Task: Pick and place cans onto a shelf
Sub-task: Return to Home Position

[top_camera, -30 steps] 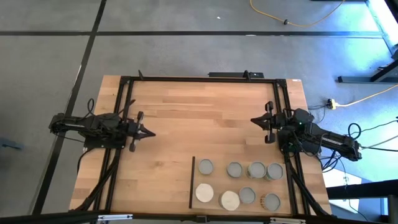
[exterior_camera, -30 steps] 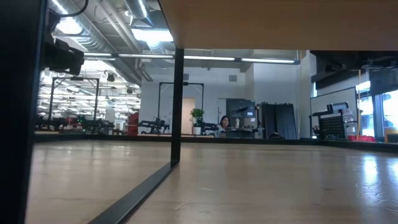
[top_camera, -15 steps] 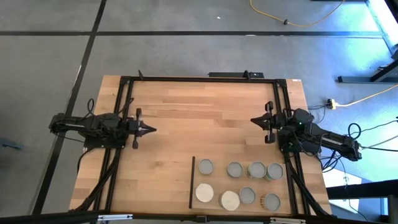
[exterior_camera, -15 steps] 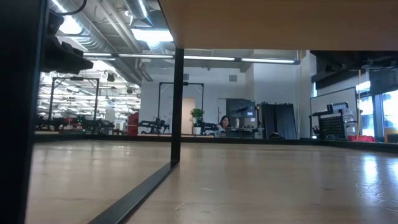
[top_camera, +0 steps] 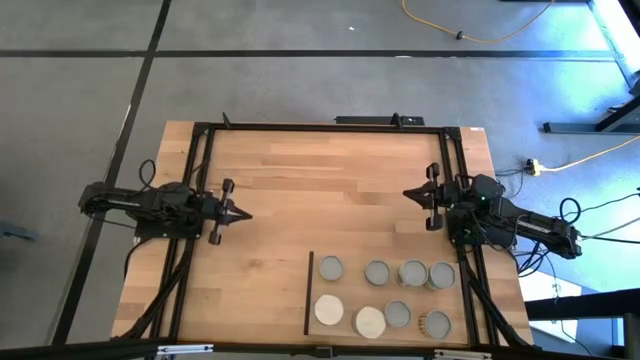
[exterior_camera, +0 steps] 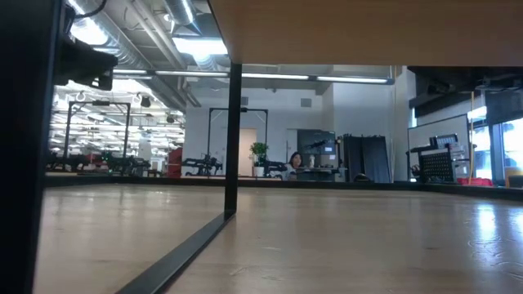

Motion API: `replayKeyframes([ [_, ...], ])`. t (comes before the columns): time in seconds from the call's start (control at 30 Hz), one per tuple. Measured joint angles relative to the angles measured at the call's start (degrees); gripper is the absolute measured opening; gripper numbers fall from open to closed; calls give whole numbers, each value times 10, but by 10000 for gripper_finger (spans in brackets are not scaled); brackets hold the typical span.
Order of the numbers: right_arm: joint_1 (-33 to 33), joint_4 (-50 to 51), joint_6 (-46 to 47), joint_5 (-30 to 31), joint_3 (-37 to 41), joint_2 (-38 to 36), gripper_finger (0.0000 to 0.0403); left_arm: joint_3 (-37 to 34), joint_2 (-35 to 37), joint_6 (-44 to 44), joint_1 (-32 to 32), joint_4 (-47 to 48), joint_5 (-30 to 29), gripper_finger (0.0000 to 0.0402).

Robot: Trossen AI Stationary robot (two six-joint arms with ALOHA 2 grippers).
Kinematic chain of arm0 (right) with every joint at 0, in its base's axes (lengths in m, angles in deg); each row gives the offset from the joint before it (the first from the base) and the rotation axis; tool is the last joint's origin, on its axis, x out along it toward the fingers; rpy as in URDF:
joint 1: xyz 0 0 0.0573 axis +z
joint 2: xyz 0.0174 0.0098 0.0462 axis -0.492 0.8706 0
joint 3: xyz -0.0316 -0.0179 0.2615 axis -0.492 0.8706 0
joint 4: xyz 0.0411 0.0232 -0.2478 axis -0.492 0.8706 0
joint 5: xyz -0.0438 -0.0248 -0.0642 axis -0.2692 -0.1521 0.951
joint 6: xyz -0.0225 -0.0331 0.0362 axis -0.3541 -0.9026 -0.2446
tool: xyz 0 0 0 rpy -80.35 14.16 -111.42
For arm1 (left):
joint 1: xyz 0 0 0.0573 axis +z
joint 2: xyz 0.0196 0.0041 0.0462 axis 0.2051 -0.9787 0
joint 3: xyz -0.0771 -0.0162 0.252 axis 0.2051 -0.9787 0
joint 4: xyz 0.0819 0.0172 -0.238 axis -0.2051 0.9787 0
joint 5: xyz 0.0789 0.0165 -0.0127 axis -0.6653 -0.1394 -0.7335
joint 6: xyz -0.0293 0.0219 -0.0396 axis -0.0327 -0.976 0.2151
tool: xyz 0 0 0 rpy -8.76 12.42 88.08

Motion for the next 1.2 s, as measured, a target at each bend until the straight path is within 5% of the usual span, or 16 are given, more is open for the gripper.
replayKeyframes([
  [1.2, 0, 0, 0, 0, 0, 0, 18, 1, -3, -32, 0, 5, -24, 0],
])
